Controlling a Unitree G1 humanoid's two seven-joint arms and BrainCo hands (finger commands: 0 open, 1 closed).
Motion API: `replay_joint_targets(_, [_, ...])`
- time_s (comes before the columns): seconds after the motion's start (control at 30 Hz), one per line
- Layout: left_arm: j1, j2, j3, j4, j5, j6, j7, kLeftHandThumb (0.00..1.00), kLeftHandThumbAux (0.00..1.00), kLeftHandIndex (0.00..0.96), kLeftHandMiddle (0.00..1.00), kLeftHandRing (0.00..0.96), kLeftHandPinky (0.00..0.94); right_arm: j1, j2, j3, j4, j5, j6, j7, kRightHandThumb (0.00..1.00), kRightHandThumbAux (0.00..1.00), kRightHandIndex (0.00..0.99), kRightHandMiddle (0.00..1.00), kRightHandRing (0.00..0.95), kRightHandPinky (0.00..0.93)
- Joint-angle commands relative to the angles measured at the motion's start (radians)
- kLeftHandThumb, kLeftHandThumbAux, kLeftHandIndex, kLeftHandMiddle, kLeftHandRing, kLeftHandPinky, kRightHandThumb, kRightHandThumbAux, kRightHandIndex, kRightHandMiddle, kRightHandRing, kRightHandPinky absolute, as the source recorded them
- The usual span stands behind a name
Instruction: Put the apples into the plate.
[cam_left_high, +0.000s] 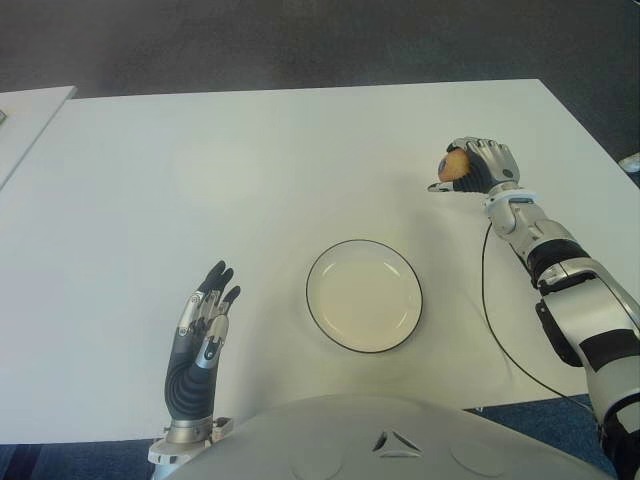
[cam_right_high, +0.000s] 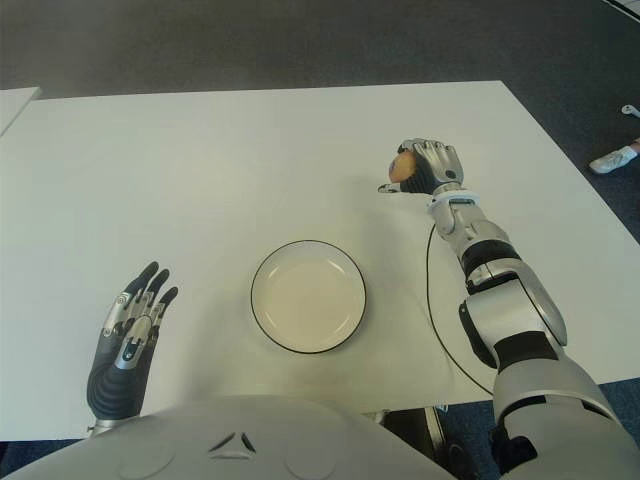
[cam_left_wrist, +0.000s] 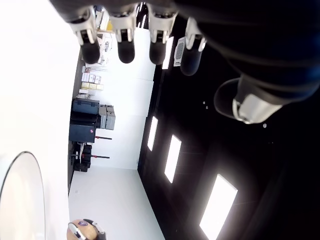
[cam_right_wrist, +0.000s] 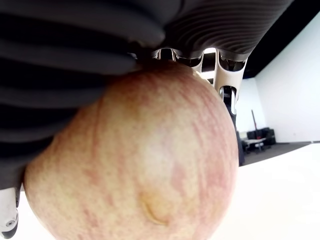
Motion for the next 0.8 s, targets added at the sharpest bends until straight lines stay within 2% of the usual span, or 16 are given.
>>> replay_joint_targets(0.03, [0.0,-0.006,-0.003,0.001,0.012,0.013,0.002,0.106,0.425,0.157,0.058,0.007,0.0,-0.008,0.001,0.001,-0.026,-0.009,-0.021,0.002,0.549,0.758,0.802,0.881,0.835,0.83])
replay_joint_targets(0.37, [-0.001,-0.009,-0.006,0.003,0.017,0.011,0.004,0.106,0.425,0.157,0.058,0.007,0.0,-0.01,0.0,-0.006,-0.093,-0.018,-0.039,0.008,0.575,0.757,0.829,0.897,0.849,0.838])
replay_joint_targets(0.53, [-0.003,-0.011,-0.008,0.004,0.02,0.012,0.005,0.106,0.425,0.157,0.058,0.007,0.0,0.011,-0.005,-0.014,-0.192,-0.018,-0.039,0.026,0.579,0.758,0.833,0.901,0.856,0.852])
replay_joint_targets(0.8, [-0.005,-0.015,-0.01,0.001,0.026,0.016,0.008,0.106,0.425,0.157,0.058,0.007,0.0,0.074,0.025,-0.015,-0.374,-0.035,0.0,0.055,0.608,0.753,0.844,0.907,0.871,0.866])
